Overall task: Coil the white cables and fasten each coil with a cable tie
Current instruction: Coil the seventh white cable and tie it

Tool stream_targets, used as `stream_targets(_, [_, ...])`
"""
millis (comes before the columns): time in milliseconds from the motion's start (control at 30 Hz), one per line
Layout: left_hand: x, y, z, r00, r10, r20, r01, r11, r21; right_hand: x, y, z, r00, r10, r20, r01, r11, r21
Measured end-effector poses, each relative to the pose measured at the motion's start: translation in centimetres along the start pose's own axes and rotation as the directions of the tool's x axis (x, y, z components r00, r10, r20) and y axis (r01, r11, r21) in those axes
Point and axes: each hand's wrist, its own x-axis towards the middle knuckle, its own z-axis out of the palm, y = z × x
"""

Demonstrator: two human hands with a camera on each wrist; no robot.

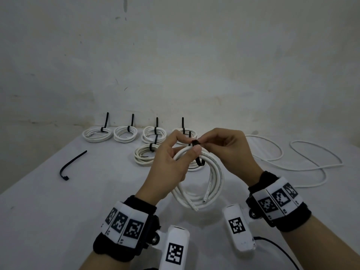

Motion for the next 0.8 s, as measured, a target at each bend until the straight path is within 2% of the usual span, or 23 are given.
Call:
stream_targets(167, [0.0,0.0,0.2,1.000,-0.012,0.006,0.012,1.000,0.012,0.0,-0.5,-0.3,0.999,0.018,0.041,-0.017,1.000,-0.018])
stream_targets(267, [0.0,-0.1,0.2,1.000,-0.012,-0.005,0.012,1.000,0.027,0.2,-1.4,-0.9,0.990,0.059,0.126,-0.050,0.996,-0.074])
stream_targets(367, [-0.2,0.0,0.1,1.000,-0.019,0.013,0.018,0.998,0.067,0.4,-2.1,-0.8,0.978,0.020,0.207,0.038,0.962,-0.272])
stream_targets(467, [-0.3,0.0,0.0,0.999,-0.038,0.024,0.036,0.996,0.080,0.7,-2.4,-0.9,0.973,-0.050,0.227,0.131,0.925,-0.357])
stream_targets(600, [-0.2,0.1,0.1,0.999,-0.032,0.023,0.029,0.994,0.101,0.6,-2.6,-0.5,0.939,-0.211,0.271,0.326,0.797,-0.508])
stream_targets(667, [0.0,0.0,0.0,0.999,-0.037,0.041,0.032,0.994,0.107,0.8,-3.0,-0.5,0.943,-0.256,0.213,0.332,0.771,-0.543])
stream_targets(800, [0.0,-0.3,0.0,0.996,-0.047,0.082,0.038,0.994,0.104,2.0,-3.7,-1.2,0.973,-0.230,-0.012,0.188,0.825,-0.533])
